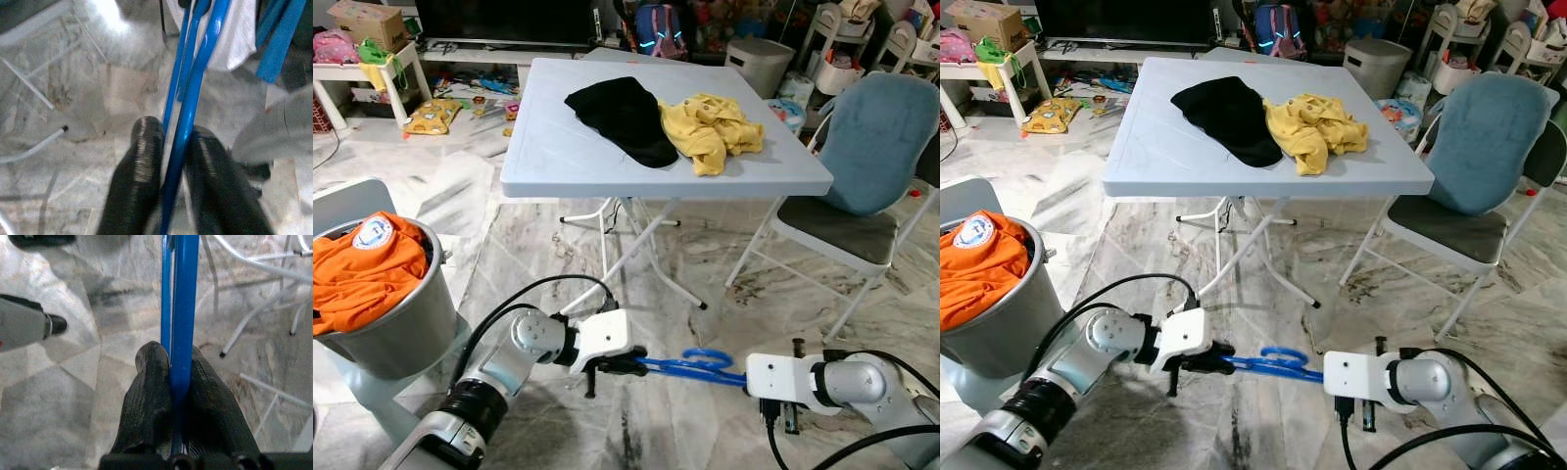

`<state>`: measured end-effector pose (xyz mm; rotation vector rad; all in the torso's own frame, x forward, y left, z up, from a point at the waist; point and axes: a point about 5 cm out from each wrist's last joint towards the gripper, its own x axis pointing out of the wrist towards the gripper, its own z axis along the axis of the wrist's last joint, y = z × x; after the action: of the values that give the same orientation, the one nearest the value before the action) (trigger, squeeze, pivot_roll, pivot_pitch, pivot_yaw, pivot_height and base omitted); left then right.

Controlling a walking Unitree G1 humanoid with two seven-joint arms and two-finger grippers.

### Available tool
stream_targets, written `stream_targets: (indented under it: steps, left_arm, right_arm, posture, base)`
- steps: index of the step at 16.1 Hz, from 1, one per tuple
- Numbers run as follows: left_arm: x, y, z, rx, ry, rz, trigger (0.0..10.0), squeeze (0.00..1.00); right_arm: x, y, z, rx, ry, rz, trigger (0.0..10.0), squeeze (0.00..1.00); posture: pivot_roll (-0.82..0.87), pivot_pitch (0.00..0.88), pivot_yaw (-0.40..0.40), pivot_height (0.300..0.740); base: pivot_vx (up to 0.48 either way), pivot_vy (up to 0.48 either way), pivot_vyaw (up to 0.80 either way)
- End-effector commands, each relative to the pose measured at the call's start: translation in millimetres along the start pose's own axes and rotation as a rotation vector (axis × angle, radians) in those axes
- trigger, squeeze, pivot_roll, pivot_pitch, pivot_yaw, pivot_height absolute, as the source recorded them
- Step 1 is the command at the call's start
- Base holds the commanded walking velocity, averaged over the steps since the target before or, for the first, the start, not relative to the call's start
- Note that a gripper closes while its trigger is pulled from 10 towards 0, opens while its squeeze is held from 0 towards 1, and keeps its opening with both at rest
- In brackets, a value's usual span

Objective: Hang hanger

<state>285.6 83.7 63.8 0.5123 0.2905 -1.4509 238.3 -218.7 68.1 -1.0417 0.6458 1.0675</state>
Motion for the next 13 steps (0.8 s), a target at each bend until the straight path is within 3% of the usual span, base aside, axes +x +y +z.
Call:
stream_targets:
  steps: [1,5,8,10,11,12,13]
  left_arm:
    - [-2.1,10.8,20,0.020,-0.074,0.039,10.0,1.00]
    - [-3.6,13.4,32,-0.016,-0.167,0.084,10.0,1.00]
    - [-7.9,15.2,33,-0.041,-0.204,0.152,10.0,1.00]
    - [-14.9,17.4,26,-0.112,-0.238,0.362,10.0,1.00]
    - [-16.0,18.3,25,-0.128,-0.243,0.412,10.0,1.00]
    - [-18.2,18.6,19,-0.208,-0.260,0.604,10.0,1.00]
    - [-18.0,17.0,18,-0.231,-0.272,0.649,10.0,1.00]
  right_arm:
    - [0.7,-0.5,-12,0.030,0.054,-0.034,0.0,0.00]
    - [4.9,0.5,-25,0.099,0.101,-0.110,0.0,0.00]
    - [7.2,2.9,-29,0.223,0.080,-0.200,0.0,0.00]
    - [7.4,15.2,-34,0.488,0.038,-0.349,0.0,0.00]
    - [7.4,18.8,-34,0.547,0.025,-0.373,0.0,0.00]
    - [6.7,37.3,-29,0.761,-0.031,-0.490,0.0,0.00]
    - [5.2,42.8,-27,0.867,-0.048,-0.550,0.0,0.00]
  posture:
    - [0.01,0.000,-0.085,0.740]
    - [0.01,0.000,-0.088,0.740]
    - [0.02,0.000,-0.094,0.740]
    - [0.02,0.000,-0.096,0.740]
    - [0.02,0.000,-0.096,0.740]
    - [0.01,0.000,-0.095,0.740]
    - [0.01,0.000,-0.092,0.740]
  base:
    - [0.000,0.000,0.00]
    - [0.000,0.000,0.00]
    - [0.000,0.000,0.00]
    - [0.000,0.000,0.00]
    - [0.000,0.000,0.00]
    - [0.000,0.000,0.00]
    - [0.000,0.000,0.00]
